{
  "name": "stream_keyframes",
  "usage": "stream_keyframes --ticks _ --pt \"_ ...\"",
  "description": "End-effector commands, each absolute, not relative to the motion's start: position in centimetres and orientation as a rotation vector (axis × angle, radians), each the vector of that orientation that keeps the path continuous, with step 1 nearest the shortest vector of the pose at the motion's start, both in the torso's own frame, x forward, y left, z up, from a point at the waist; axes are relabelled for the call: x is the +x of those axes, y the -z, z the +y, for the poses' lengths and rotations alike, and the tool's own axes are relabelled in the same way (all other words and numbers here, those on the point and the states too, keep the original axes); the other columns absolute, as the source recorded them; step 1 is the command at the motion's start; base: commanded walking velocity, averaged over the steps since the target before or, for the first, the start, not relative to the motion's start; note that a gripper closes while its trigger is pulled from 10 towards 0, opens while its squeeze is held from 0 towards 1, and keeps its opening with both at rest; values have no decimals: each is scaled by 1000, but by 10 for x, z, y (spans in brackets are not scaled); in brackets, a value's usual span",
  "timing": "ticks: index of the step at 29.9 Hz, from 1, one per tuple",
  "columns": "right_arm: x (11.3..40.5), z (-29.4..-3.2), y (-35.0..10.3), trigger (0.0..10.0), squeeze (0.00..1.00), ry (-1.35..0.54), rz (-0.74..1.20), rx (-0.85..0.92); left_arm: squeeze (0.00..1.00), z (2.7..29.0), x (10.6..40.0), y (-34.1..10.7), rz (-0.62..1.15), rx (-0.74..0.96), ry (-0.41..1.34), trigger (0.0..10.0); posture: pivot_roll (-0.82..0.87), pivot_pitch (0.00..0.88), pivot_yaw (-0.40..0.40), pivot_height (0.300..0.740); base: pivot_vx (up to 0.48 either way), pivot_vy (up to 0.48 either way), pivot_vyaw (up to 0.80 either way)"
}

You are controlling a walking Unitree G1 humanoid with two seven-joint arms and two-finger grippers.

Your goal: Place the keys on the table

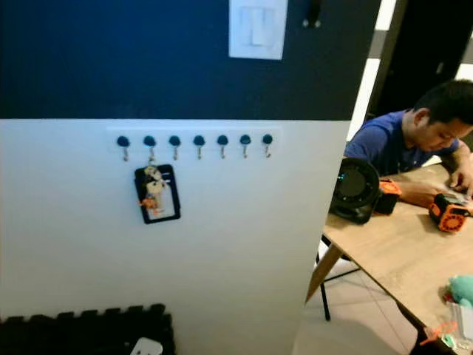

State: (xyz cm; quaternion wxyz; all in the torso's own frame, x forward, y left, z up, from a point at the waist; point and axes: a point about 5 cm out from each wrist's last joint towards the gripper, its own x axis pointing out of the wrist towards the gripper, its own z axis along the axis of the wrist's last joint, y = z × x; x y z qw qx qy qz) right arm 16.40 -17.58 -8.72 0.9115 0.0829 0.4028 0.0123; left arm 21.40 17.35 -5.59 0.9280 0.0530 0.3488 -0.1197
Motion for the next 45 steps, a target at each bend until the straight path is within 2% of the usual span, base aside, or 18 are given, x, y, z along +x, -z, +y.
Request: stream_keyframes --ticks 1,16,39,45 --pt "160 -180 89 10000 0 -6 840 177 0 174 212 57 725 112 249 10000 76 21 -1 740 -311 0 0" --pt "161 -179 88 10000 0 -3 837 181 0 175 212 57 729 121 251 10000 78 21 4 740 -302 0 0" --pt "162 -175 87 10000 0 -46 826 155 0 177 216 56 726 183 232 10000 81 15 6 740 0 0 0" --pt "163 -175 87 10000 0 -62 824 144 0 177 216 56 722 187 217 10000 80 11 3 740 0 0 769"
